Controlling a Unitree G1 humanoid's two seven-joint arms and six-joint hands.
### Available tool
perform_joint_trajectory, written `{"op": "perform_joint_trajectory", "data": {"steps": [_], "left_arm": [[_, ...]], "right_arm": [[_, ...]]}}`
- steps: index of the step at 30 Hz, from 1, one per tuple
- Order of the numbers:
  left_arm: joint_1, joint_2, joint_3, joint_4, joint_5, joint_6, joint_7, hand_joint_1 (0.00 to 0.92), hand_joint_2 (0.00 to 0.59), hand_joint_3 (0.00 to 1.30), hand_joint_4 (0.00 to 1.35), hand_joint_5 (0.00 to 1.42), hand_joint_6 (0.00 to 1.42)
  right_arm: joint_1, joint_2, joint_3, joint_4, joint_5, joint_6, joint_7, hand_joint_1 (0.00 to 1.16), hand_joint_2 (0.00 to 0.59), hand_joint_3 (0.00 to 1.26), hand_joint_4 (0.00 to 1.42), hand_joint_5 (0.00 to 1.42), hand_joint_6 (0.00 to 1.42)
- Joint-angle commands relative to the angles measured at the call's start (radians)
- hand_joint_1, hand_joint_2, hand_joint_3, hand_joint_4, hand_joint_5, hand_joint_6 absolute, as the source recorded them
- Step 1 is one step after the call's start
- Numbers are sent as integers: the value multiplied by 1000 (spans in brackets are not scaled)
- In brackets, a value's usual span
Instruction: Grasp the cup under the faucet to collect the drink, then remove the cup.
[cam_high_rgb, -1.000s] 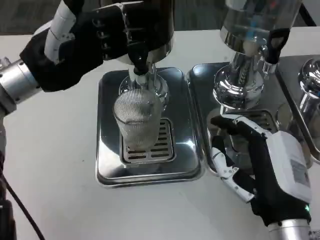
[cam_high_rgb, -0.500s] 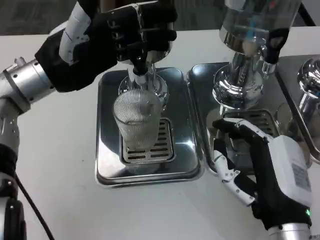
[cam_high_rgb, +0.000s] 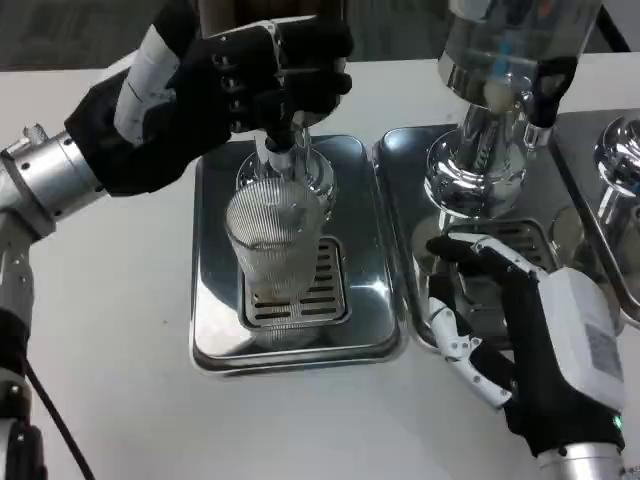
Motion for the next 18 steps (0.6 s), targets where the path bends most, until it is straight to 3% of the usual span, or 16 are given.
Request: {"op": "perform_joint_trajectory", "data": {"steps": [1,18], "left_arm": [[41,12,-8,-18,17,-18,-19,0,45,230,94,182,170],[59,21,-32,-5,70,-191,-5,0,40,248,127,193,186]], "right_arm": [[-7,-3,-3,4,7,1,3,484,452,433,390,404,301],[-13,-11,-11,1,23,2,12,484,451,433,390,401,290]]}}
